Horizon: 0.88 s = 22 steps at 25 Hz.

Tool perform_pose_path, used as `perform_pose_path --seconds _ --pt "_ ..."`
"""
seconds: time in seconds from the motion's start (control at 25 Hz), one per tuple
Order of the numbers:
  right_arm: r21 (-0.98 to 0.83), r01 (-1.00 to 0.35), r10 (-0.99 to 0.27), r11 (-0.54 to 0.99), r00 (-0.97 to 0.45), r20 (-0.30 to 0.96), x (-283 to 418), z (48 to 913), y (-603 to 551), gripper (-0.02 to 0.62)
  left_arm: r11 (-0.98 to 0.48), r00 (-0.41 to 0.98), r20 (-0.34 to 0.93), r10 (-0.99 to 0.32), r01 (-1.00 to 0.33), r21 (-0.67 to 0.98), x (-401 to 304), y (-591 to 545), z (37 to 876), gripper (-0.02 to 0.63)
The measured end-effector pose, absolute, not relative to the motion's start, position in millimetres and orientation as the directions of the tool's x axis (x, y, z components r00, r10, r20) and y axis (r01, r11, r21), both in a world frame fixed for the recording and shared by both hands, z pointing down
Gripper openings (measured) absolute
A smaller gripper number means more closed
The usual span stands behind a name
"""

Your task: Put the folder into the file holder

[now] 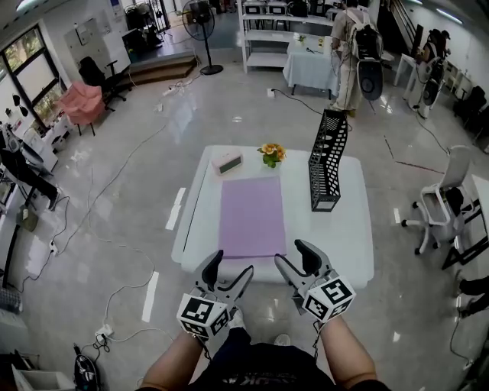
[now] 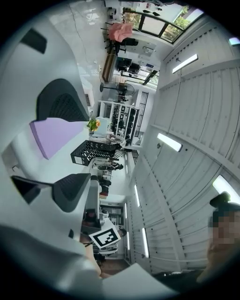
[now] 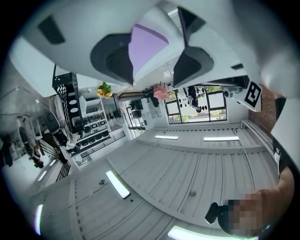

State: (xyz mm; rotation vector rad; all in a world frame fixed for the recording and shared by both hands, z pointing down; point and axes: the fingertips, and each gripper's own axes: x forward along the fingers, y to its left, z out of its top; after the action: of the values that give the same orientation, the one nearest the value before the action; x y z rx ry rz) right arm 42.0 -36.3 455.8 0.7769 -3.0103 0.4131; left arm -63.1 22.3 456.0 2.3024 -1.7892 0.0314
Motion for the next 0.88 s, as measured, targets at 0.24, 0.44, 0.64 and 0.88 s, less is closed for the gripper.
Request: perform_pose_path --seconds 0.24,0.44,0.64,0.88 --pt "-0.257 -0.504 -0.497 0.825 -0.863 0.095 -3.7 464.0 -61.9 0.255 -0.246 0.276 0.153 -0.949 -0.951 0.19 -114.0 -6.7 463.5 0.333" --pt "-0.257 -0.539 -0.529 0.802 -0.841 0.115 -30.9 465.6 -79.7 0.255 -0.269 0.308 0.157 -0.938 -0.936 0.226 -146.3 -30.2 470.0 0.333" --pt "-0.247 -0.583 -0.571 0.774 -0.811 0.128 -45.6 463.1 -96.5 0.253 -0.3 0.344 0.16 -0.925 -0.921 0.249 -167.0 -52.5 475.4 0.333" --pt "-0.234 -0.626 -0.61 0.744 -0.779 0.145 -63.1 462.5 -109.4 0.253 -0.344 0.394 0.158 -0.906 -0.899 0.271 -187.3 -71.0 479.8 0.333"
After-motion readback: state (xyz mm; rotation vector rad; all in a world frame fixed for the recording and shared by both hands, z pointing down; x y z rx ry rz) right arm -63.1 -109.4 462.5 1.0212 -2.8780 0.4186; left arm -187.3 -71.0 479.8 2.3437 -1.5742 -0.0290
